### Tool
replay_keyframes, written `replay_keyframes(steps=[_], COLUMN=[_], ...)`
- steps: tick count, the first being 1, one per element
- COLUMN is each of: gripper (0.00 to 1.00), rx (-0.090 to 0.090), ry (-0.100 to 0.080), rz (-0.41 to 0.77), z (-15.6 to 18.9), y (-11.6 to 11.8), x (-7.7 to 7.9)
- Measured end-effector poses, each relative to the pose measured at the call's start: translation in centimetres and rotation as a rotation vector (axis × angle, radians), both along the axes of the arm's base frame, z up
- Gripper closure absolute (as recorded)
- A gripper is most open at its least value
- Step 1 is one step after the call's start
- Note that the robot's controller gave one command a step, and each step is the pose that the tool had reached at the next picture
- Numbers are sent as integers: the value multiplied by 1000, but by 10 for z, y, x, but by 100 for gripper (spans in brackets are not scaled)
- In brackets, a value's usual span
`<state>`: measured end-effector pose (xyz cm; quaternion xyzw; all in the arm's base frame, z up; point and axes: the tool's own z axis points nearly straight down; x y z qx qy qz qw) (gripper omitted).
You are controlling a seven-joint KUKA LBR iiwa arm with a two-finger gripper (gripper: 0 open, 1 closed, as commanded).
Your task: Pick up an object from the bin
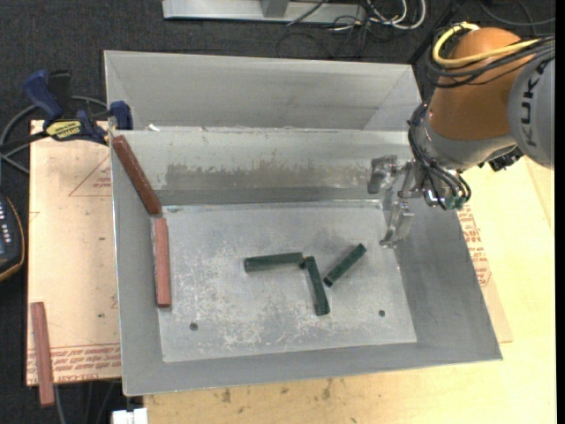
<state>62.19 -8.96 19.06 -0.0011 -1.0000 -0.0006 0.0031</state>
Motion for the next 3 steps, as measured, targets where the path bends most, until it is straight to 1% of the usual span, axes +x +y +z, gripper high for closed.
replay_keyframes(steps=[1, 2, 3], gripper=[0, 0, 100], rx=[1, 2, 0], ry=[-7, -15, -11], rz=[61, 240, 238], z=[-123, -120, -119], y=[10, 70, 67], x=[-75, -1, -3])
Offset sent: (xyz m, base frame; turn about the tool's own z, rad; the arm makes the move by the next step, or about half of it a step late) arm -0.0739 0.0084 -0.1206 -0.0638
